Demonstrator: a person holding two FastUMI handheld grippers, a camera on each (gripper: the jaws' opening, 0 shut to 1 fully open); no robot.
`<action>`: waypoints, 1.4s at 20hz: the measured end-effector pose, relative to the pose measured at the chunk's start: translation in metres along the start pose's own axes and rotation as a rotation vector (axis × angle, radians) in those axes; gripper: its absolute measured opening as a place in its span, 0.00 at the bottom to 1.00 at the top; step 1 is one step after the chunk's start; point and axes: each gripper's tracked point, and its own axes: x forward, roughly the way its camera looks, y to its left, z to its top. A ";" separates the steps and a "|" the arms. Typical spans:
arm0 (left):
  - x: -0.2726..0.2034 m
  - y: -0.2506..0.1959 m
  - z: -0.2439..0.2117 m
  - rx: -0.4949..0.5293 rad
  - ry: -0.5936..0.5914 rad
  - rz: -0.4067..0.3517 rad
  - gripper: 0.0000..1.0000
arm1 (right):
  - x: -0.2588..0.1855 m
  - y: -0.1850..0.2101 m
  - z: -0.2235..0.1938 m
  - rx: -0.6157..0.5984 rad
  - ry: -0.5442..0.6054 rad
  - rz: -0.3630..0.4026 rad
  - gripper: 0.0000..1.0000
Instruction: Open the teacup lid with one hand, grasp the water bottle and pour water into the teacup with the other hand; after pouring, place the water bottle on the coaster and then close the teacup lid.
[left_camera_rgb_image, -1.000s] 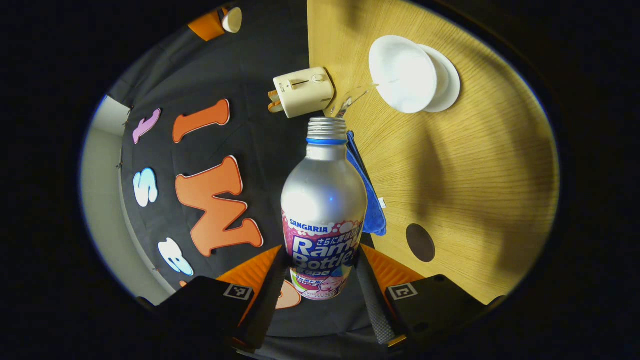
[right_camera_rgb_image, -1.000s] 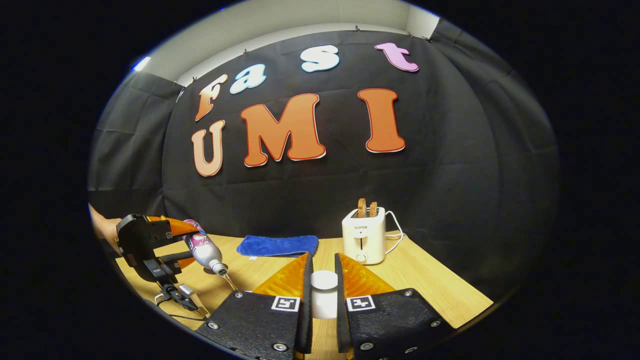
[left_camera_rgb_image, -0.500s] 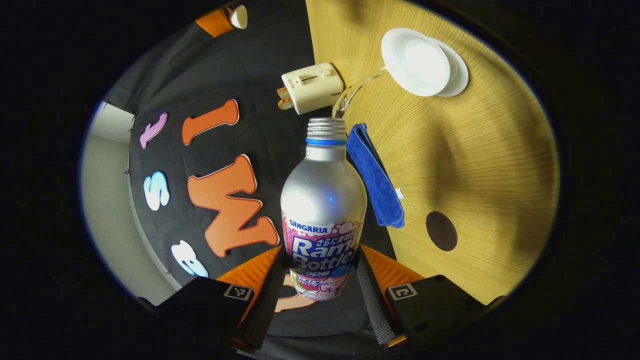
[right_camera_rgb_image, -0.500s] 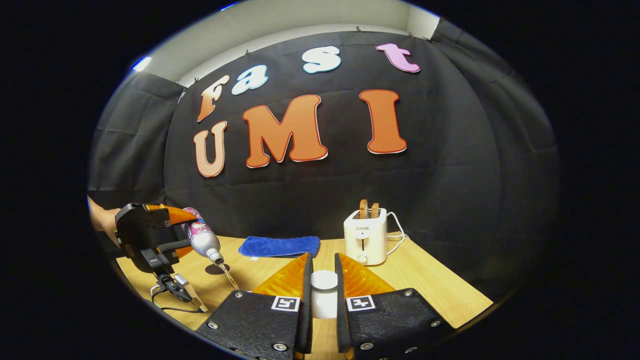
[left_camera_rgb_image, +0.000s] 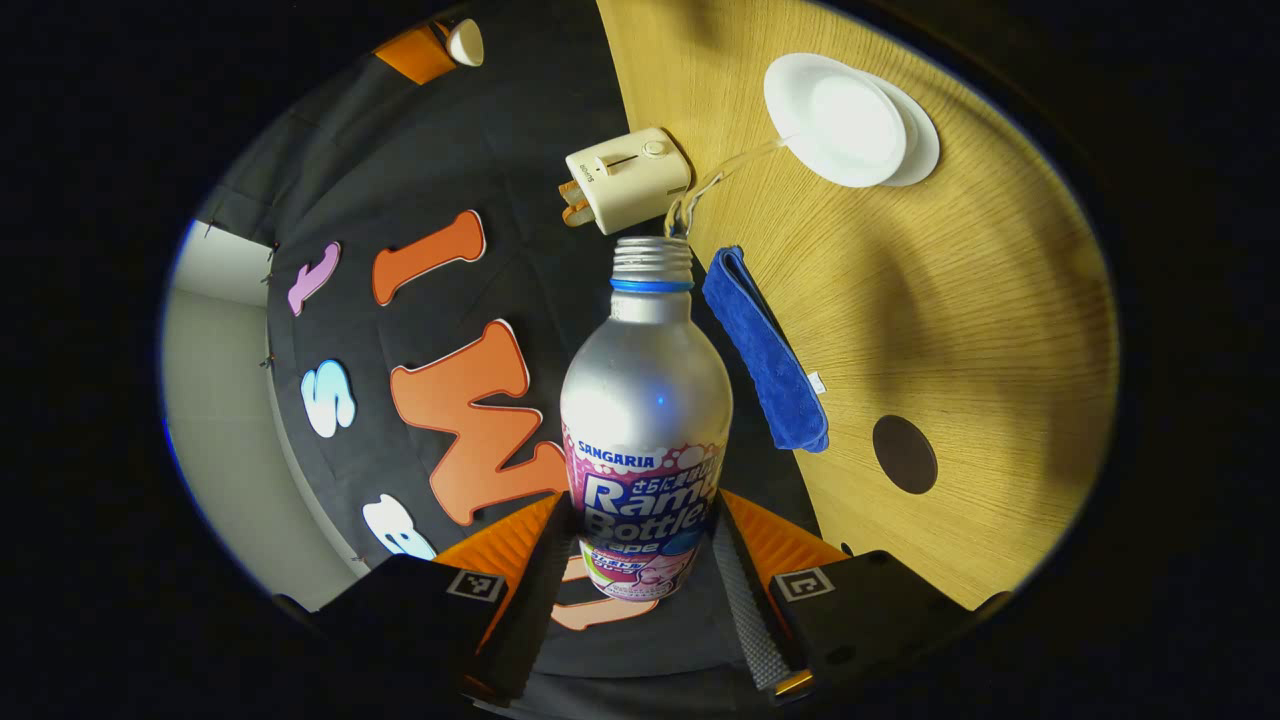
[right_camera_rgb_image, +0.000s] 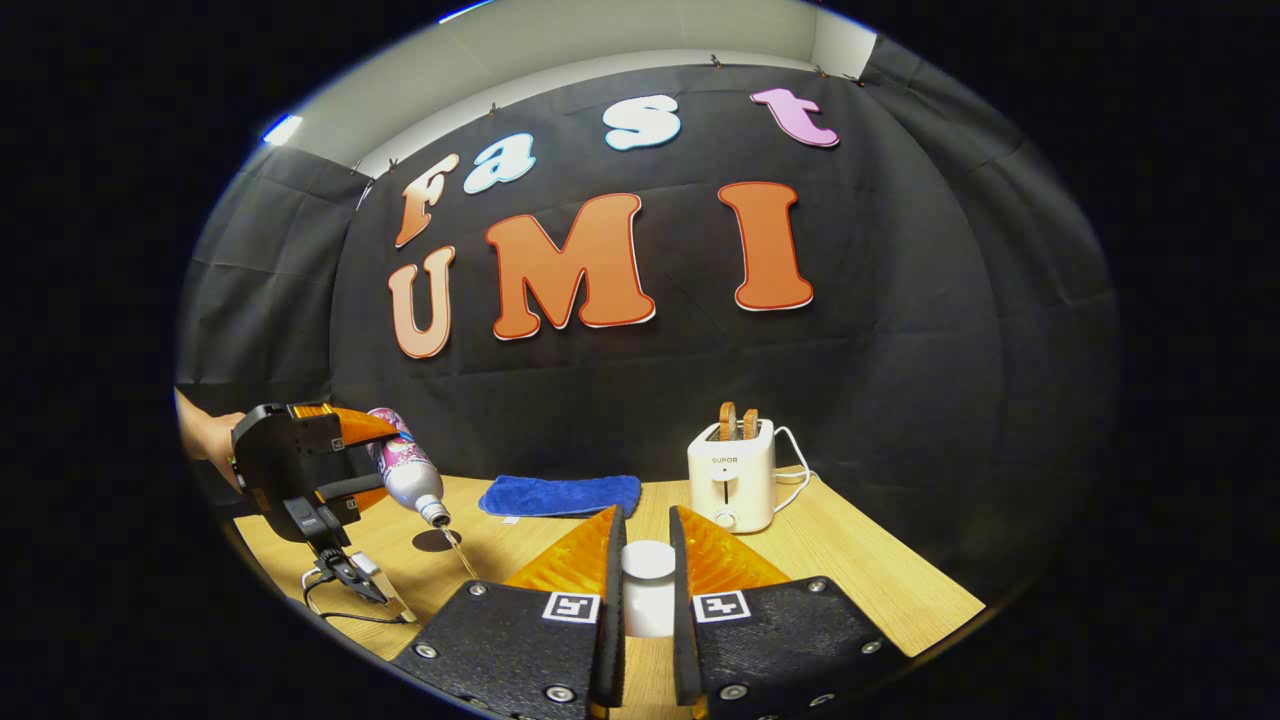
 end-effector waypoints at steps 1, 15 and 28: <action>0.000 0.001 0.002 0.005 -0.004 0.002 0.83 | -0.001 0.000 0.000 0.002 -0.001 0.006 0.20; -0.007 -0.004 0.028 0.049 -0.059 0.019 0.83 | -0.005 0.011 -0.004 -0.001 0.002 0.033 0.20; -0.012 -0.007 0.027 0.008 -0.062 0.039 0.82 | -0.009 0.021 -0.004 -0.001 0.004 0.046 0.20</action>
